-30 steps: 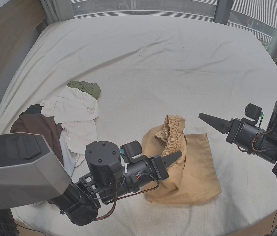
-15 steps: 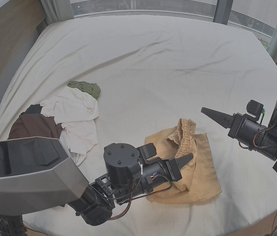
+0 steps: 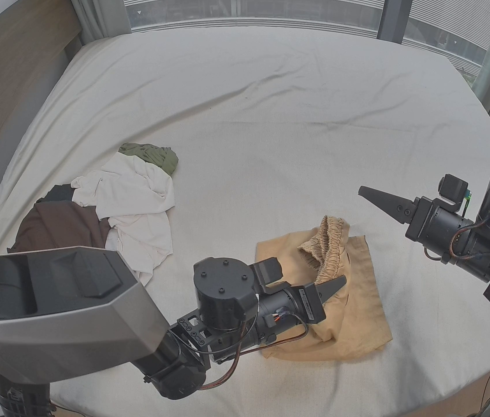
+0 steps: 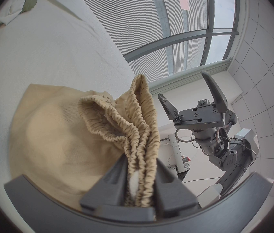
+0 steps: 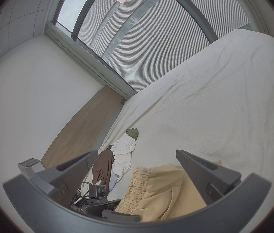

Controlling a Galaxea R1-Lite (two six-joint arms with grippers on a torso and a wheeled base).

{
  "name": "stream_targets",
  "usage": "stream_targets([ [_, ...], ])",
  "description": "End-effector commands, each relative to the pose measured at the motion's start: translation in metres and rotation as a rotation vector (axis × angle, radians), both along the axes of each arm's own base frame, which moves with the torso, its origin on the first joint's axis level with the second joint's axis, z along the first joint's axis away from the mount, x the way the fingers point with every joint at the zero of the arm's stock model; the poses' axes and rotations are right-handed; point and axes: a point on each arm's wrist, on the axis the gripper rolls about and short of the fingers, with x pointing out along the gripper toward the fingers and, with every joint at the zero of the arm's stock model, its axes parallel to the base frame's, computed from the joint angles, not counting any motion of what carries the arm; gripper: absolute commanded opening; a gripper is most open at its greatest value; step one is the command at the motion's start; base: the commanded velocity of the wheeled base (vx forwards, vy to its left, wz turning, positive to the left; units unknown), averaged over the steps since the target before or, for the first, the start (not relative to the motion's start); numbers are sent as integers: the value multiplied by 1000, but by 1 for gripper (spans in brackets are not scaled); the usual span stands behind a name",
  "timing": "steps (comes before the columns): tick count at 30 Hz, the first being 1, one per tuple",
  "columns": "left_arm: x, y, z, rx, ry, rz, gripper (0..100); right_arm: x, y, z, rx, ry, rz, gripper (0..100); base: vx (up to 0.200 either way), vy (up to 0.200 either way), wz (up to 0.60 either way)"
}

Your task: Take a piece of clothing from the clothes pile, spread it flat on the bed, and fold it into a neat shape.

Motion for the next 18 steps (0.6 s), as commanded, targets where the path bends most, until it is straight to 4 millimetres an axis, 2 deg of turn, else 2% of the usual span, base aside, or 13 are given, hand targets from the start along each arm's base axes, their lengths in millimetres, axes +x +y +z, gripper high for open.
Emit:
stream_targets([
  [1, -3, -3, -2, 1, 3, -11, 100, -2, 0, 2, 3, -7, 2, 100, 0, 0, 0],
  [5, -5, -8, 0, -6, -3, -17, 100, -2, 0, 2, 3, -5, 2, 100, 0, 0, 0],
  [13, -11, -1, 11, -15, -11, -2, 100, -2, 0, 0, 0, 1, 2, 100, 0, 0, 0],
  [18, -4, 26, 20, -10, -22, 82, 100, -2, 0, -4, -6, 17, 5, 100, 0, 0, 0],
])
